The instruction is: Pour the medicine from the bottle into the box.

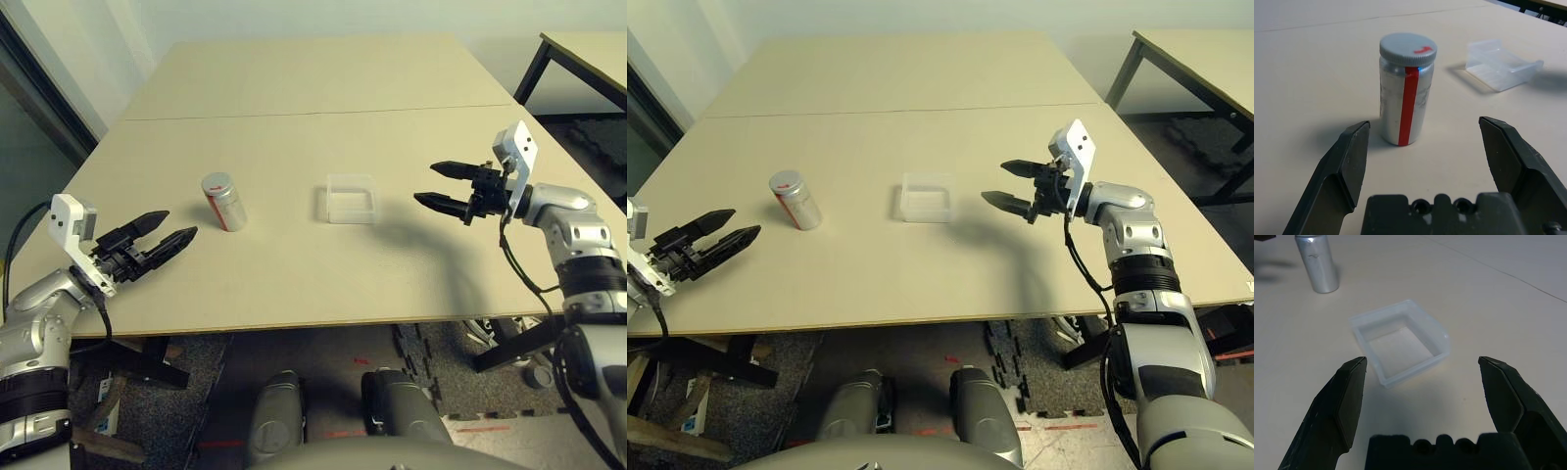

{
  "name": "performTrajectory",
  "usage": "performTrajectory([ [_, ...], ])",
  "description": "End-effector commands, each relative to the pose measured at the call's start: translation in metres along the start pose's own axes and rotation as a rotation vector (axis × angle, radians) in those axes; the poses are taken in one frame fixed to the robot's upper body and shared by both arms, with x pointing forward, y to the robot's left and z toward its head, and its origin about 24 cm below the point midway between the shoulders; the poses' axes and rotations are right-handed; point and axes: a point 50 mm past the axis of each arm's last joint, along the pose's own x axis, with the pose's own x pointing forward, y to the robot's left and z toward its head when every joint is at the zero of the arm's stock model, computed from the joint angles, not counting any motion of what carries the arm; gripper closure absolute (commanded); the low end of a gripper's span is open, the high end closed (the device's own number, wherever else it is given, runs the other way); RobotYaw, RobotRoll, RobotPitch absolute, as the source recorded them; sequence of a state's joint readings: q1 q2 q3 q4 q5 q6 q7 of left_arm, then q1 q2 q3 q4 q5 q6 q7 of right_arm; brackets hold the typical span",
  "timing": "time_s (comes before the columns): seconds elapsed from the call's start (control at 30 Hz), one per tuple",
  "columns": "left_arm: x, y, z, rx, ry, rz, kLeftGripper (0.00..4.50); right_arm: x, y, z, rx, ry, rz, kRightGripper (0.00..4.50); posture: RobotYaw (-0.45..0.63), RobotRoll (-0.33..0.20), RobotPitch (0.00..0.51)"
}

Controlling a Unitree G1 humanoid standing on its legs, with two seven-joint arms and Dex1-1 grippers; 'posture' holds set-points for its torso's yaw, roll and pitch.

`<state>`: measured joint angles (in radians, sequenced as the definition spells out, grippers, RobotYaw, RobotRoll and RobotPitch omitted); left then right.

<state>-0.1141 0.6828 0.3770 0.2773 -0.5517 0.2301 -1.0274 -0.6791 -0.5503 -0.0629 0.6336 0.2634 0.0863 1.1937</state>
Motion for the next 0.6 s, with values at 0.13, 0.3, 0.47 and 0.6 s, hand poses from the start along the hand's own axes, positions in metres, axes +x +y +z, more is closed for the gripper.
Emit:
performTrajectory([
  [0.13,0.014,0.012,-0.010,0.042,-0.001,0.074,0.04,0.001,-0.001,0.000,-0.006,-0.004,-0.016,0.00,-0.05,0.000,0.052],
  [0.3,0.038,0.014,-0.009,0.062,-0.044,0.080,0.04,-0.003,-0.002,-0.002,-0.002,0.003,-0.026,0.00,-0.07,0.000,0.050],
  [0.47,0.056,0.012,-0.011,0.065,-0.062,0.054,0.04,-0.005,-0.003,-0.001,-0.003,0.000,-0.034,0.00,-0.08,0.000,0.052],
  [0.6,0.066,0.011,-0.011,0.075,-0.064,0.038,0.04,-0.006,-0.002,0.000,-0.008,0.004,-0.034,0.00,-0.09,0.000,0.054],
])
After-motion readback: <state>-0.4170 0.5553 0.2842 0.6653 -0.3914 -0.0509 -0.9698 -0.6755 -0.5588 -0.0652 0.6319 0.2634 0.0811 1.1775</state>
